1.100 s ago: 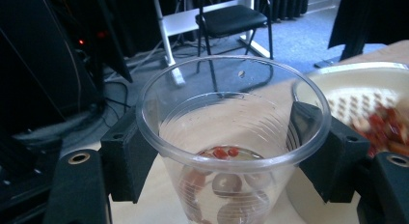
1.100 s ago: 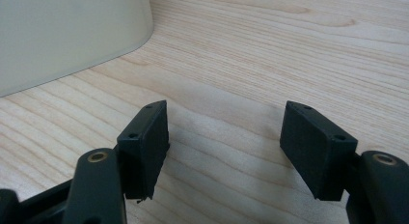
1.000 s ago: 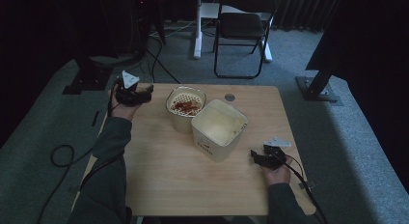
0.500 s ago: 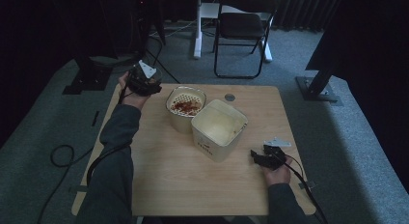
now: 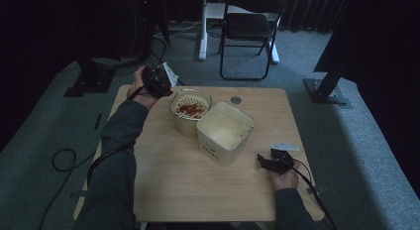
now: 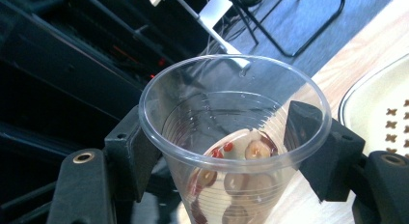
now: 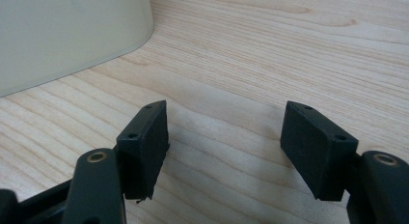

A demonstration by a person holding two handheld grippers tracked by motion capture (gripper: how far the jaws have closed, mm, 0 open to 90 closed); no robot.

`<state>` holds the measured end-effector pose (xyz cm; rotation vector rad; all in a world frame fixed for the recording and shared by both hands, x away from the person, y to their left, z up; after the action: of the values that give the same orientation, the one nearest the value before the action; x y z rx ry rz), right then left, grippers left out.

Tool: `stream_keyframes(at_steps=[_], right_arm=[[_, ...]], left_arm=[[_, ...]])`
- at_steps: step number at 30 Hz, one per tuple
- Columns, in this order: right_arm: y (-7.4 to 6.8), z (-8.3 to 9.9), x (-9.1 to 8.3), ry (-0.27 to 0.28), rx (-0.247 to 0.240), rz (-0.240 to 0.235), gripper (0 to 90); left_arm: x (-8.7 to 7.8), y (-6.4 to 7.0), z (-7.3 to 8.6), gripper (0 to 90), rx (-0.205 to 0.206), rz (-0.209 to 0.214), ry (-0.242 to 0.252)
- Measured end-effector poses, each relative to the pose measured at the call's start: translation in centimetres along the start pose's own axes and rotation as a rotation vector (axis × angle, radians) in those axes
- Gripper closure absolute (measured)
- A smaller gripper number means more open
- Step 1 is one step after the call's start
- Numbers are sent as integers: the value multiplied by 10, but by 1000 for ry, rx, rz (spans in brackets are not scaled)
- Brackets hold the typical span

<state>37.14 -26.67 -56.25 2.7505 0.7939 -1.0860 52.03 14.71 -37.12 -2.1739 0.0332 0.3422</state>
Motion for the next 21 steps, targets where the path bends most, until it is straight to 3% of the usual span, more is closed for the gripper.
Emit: stream_keyframes(at_steps=[2,3,12,16,21], right_arm=[[0,0,0,0,0,0,335],[0,0,0,0,0,0,335],[0,0,0,0,0,0,335],[0,0,0,0,-1,0,335],[0,0,0,0,0,-1,335]], left_arm=[[0,2,-2,303,24,-7,4],[-1,6,-5,303,87,-19,8],[-7,24,-20,308,333,-64,26],[-10,29,-25,310,407,-80,39],[-12,32,-29,316,456,-93,52]])
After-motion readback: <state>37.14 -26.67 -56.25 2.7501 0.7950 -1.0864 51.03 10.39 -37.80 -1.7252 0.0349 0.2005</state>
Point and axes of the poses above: each handheld gripper's, and its own axes: x roughly forward along the jaws, z roughly out of its underside, y roughly to its right, the point moved 2 cm from there along x, roughly forward along the jaws, and after that the axes turned 9 degrees about -z, right-handed, at the moved point
